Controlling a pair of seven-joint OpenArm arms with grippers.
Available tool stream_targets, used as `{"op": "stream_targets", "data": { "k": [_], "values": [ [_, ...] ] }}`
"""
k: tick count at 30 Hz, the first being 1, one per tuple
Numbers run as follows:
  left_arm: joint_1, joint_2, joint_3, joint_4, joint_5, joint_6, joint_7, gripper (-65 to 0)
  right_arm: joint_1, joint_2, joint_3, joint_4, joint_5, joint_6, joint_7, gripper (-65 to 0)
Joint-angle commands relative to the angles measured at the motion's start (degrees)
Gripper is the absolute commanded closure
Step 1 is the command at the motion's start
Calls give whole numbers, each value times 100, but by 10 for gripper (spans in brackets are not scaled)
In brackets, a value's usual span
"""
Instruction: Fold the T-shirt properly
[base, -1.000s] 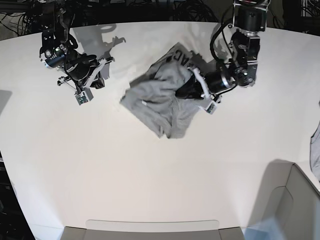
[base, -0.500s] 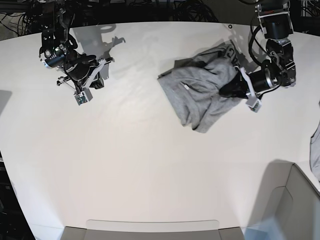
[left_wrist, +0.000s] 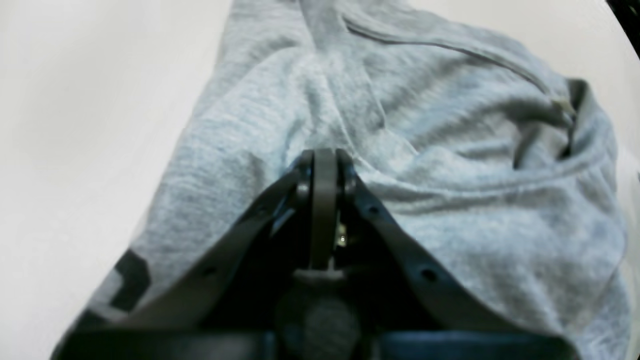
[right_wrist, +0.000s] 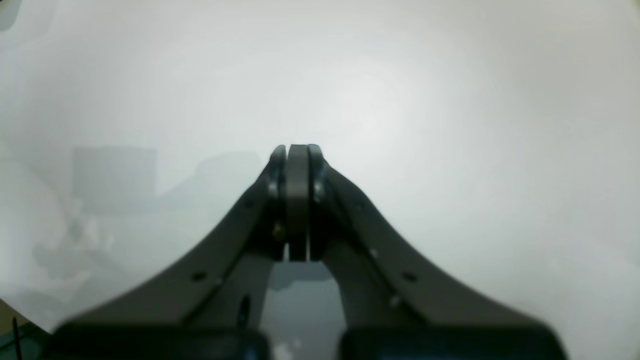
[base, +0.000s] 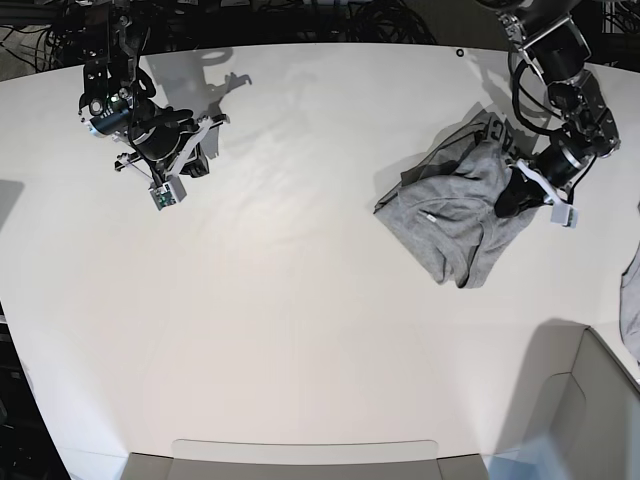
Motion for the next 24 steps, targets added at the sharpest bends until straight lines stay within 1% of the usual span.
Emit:
{"op": "stream_targets", "data": {
  "k": [1, 3, 4, 5, 7, 10, 14, 15, 16, 17, 19, 20, 21, 23, 24],
  "values": [
    [-194, -94, -174, 88, -123, 28, -136, 0, 34, 49, 31, 104, 24, 28, 90, 0],
    [-352, -85, -570, 70, -123, 45, -136, 0, 25, 49, 31, 104, 24, 28, 90, 0],
    [-414, -76, -790, 62, -123, 168, -136, 0, -1, 49, 39, 104, 6, 28, 90, 0],
    [-449, -76, -939, 53, -123, 379, -128, 0, -19, 49, 39, 113, 6, 28, 90, 0],
    [-467, -76, -992, 79, -132, 599, -128, 0, -37, 49, 39, 113, 6, 28, 90, 0],
    [-467, -85, -1001, 211, -149, 626, -128, 0, -37, 49, 39, 113, -12, 28, 90, 0],
    [-414, -68, -1001, 923, -158, 617, -128, 0, -37, 49, 39, 113, -12, 28, 90, 0],
    [-405, 3, -983, 1169, -158, 564, -93, 0, -37, 49, 39, 113, -12, 28, 90, 0],
    [-387, 99, -983, 1442, -158, 371, -49, 0, -37, 49, 39, 113, -12, 28, 90, 0],
    [-282, 196, -983, 1741, -158, 89, -31, 0, -28, 49, 39, 113, -12, 28, 90, 0],
    [26, 328, -965, 2409, -158, -561, 92, 0, -19, 49, 39, 113, -12, 28, 90, 0],
    [149, 416, -957, 2699, -158, -904, 171, 0, -10, 49, 39, 113, -12, 28, 90, 0],
    [263, 521, -869, 2989, -149, -1344, 294, 0, -10, 49, 39, 113, -12, 28, 90, 0],
    [483, 565, -412, 3420, -132, -2214, 611, 0, -1, 49, 39, 104, 6, 28, 90, 0],
    [650, 565, -157, 3569, -132, -2513, 707, 0, -1, 49, 39, 104, 6, 28, 90, 0]
  ]
}}
